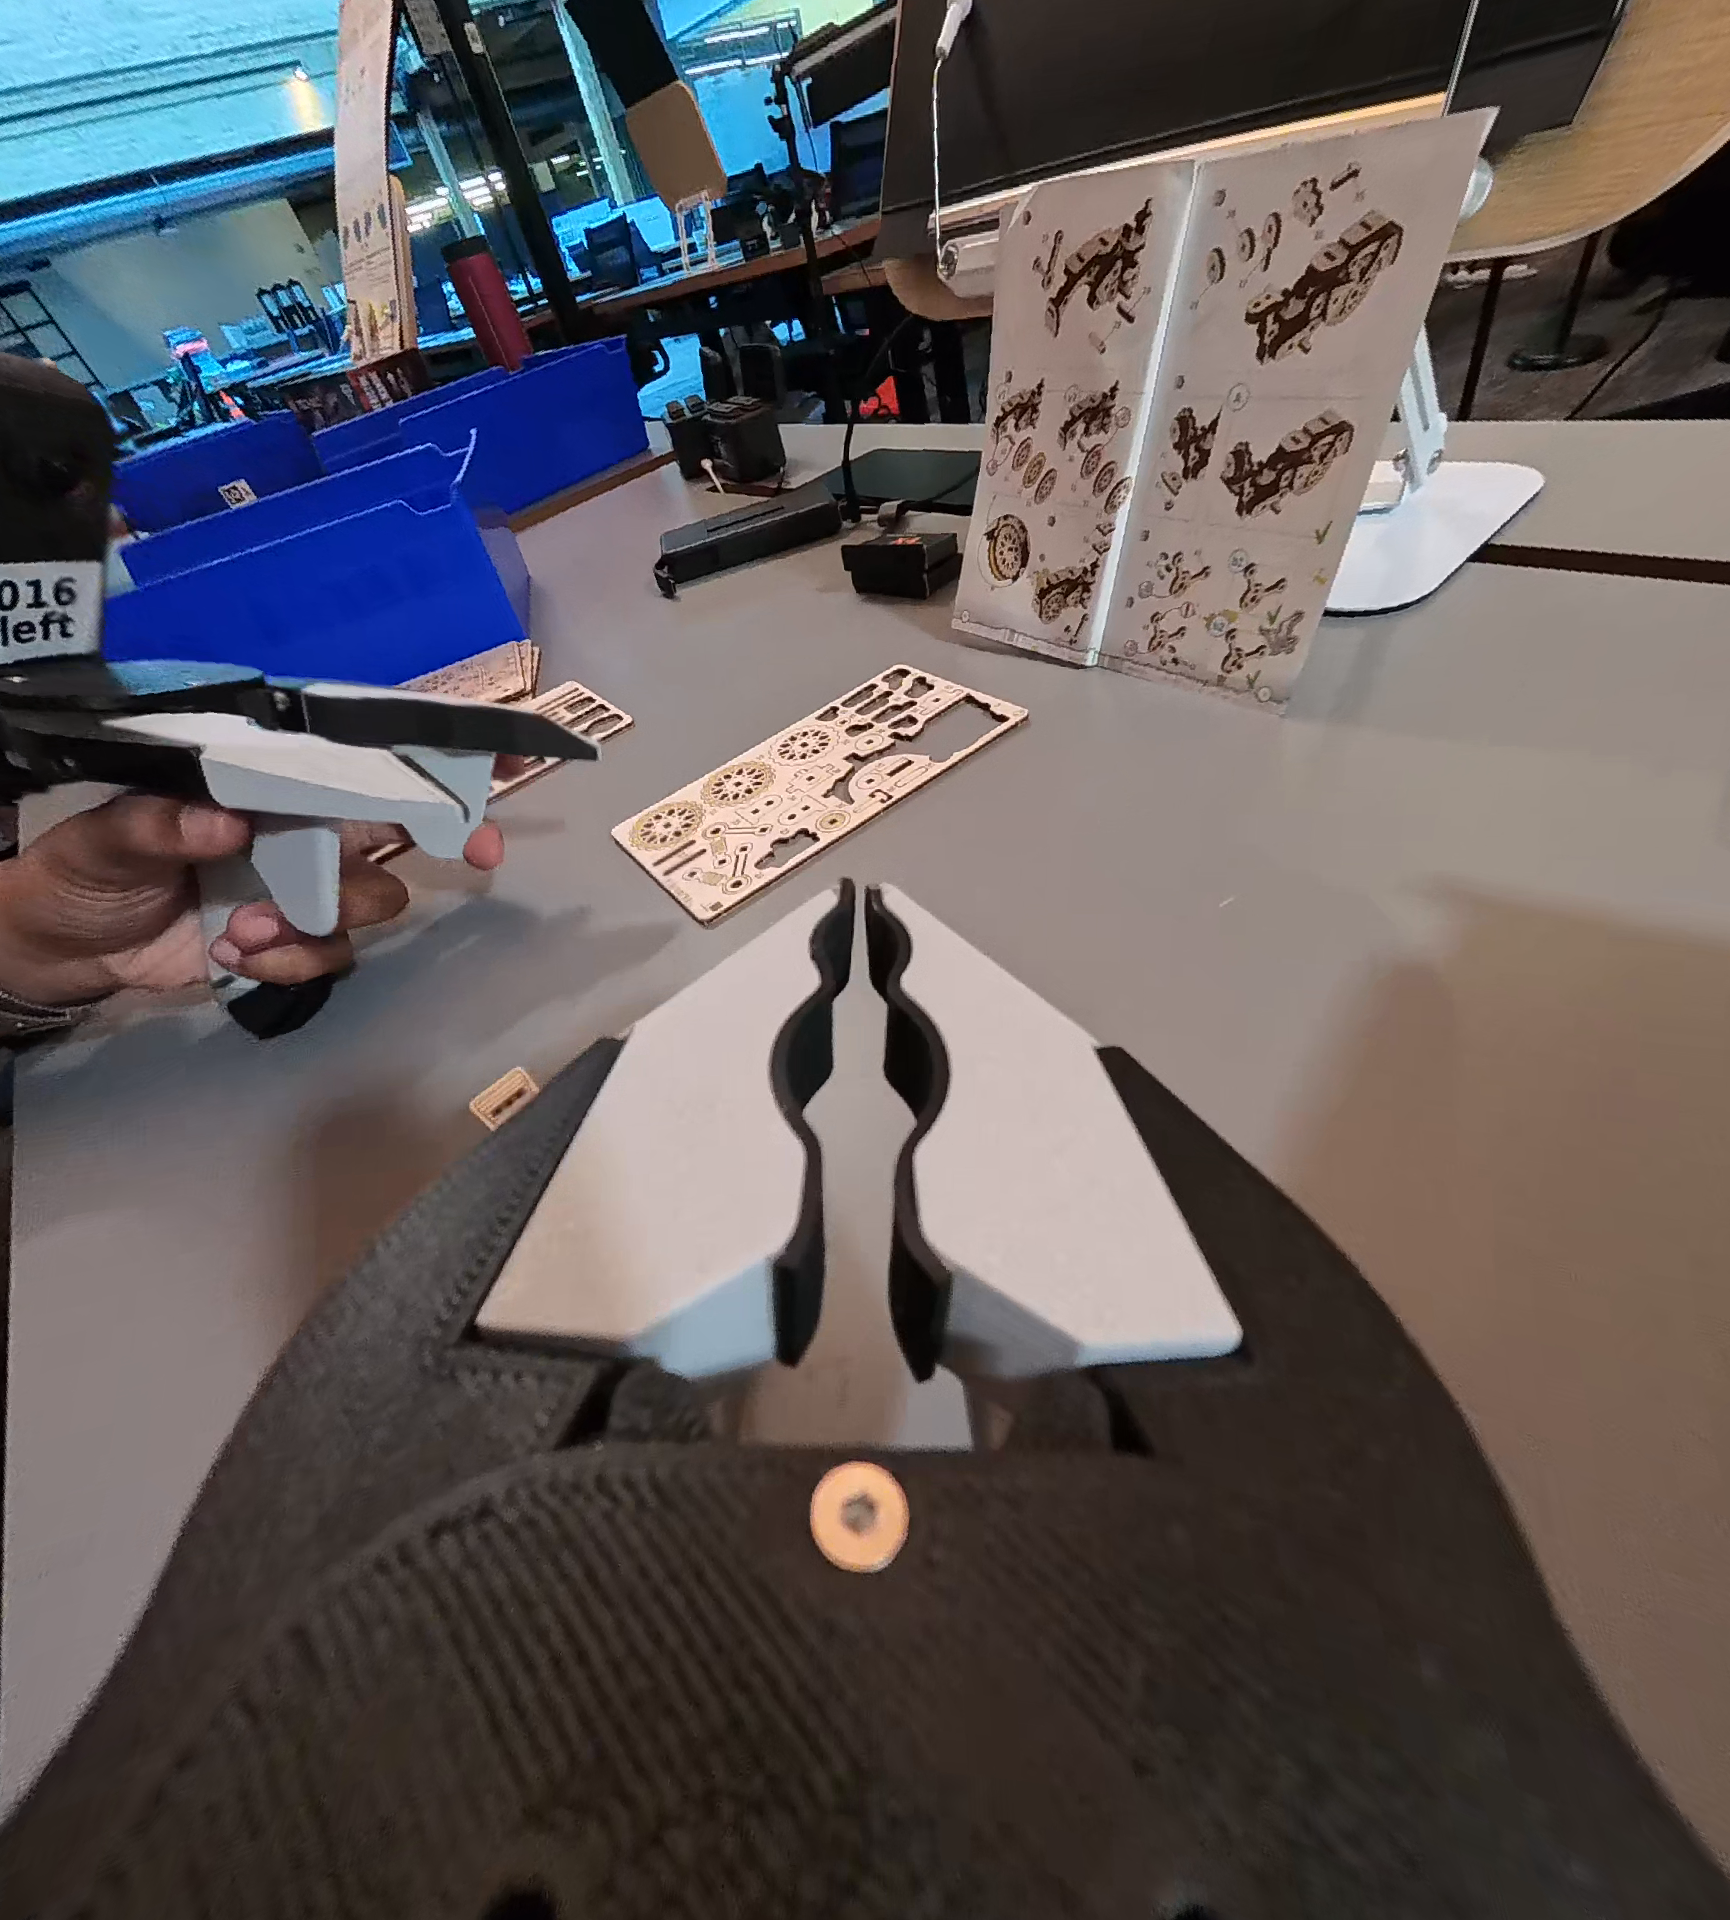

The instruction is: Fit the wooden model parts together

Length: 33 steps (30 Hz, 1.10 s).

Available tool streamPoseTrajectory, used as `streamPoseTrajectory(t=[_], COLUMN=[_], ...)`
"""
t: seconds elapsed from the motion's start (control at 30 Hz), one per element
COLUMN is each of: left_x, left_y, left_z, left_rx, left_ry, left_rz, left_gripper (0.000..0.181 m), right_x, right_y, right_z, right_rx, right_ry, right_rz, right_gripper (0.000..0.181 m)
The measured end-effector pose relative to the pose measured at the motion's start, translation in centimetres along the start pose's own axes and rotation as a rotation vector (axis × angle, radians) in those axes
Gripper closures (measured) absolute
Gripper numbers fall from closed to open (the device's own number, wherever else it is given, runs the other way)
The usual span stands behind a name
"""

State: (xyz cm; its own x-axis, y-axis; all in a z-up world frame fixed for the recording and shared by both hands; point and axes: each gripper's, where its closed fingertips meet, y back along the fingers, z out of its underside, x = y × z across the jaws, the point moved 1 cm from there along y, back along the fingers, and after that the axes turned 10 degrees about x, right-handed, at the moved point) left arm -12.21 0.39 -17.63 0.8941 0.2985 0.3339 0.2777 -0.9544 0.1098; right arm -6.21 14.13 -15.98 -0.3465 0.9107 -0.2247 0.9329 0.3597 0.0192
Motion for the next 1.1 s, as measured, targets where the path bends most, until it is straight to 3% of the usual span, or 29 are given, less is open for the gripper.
streamPoseTrajectory(t=[0.13, 0.23, 0.5, 0.67, 1.1], left_x=[-1.6, -2.2, -3.6, -2.2, -1.3], left_y=[-0.2, -0.4, -0.2, -0.3, -0.3], left_z=[1.1, 1.6, 1.7, 1.7, 1.5], left_rx=[-0.095, -0.136, -0.138, -0.133, -0.124], left_ry=[-0.077, -0.08, 0.017, 0.012, -0.081], left_rz=[-0.136, -0.185, -0.232, -0.13, -0.115], left_gripper=[0.074, 0.068, 0.111, 0.166, 0.181], right_x=[0.0, -0.1, -0.5, -0.8, -0.8], right_y=[0.0, -0.1, -0.3, -0.2, -0.3], right_z=[0.2, 0.4, 0.5, 0.6, 0.8], right_rx=[-0.01, -0.022, -0.028, -0.031, -0.039], right_ry=[-0.012, -0.019, -0.032, -0.038, -0.057], right_rz=[-0.005, -0.008, -0.021, -0.029, -0.032], right_gripper=[0.181, 0.181, 0.181, 0.181, 0.181])
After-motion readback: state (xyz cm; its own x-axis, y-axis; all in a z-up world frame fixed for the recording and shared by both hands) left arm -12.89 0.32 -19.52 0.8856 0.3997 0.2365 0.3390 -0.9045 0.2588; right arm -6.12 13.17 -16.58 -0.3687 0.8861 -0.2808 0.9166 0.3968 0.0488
